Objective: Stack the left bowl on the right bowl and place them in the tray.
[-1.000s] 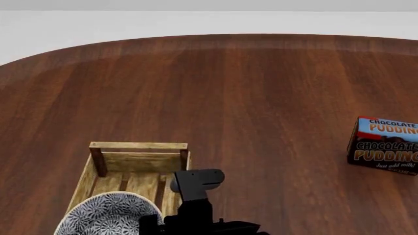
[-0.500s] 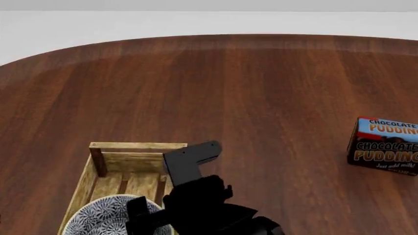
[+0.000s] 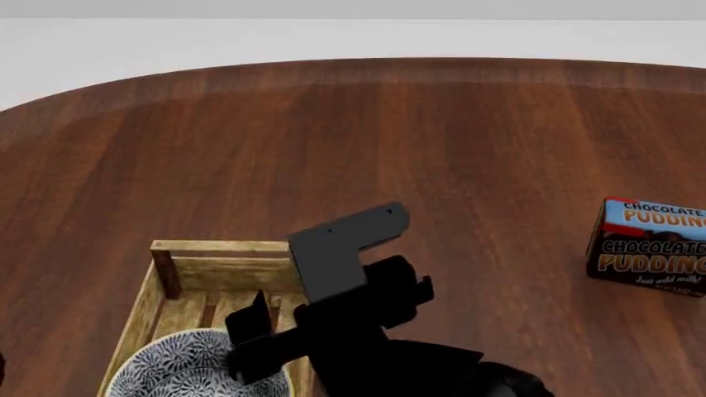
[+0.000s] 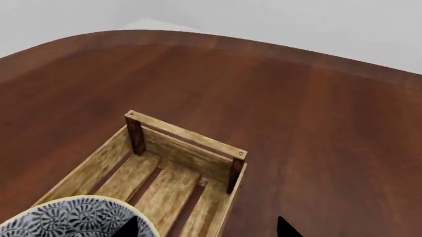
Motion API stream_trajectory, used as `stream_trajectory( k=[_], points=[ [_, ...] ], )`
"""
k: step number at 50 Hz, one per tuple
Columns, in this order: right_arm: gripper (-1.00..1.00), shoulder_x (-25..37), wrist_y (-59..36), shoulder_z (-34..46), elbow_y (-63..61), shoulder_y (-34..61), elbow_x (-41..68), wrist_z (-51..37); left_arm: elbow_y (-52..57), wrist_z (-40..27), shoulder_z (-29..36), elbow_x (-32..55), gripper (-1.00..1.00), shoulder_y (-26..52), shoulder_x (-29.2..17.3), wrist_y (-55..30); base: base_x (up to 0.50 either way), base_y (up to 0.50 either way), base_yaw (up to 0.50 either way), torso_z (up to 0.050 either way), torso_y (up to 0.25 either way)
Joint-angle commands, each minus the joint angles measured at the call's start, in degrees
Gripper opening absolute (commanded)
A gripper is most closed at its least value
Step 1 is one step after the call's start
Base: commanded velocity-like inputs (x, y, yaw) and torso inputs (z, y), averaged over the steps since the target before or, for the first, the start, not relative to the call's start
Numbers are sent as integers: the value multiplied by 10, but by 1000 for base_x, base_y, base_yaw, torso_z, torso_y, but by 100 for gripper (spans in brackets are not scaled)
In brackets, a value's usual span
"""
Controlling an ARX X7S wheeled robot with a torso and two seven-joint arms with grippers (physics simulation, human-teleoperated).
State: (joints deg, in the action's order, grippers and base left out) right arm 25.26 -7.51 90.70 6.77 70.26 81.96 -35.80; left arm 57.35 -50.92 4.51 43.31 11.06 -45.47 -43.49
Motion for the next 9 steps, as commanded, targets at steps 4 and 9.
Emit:
stream_trajectory(
  k=[4, 9],
  points=[
    [100, 106, 0, -12, -174, 26, -8, -107, 1, -8, 12, 8, 100, 15, -3, -2, 0, 0, 0, 0, 0],
    [100, 142, -11, -18, -238, 47, -10, -143, -1, -7, 17, 4, 100, 14, -3, 4, 0, 0, 0, 0, 0]
  ],
)
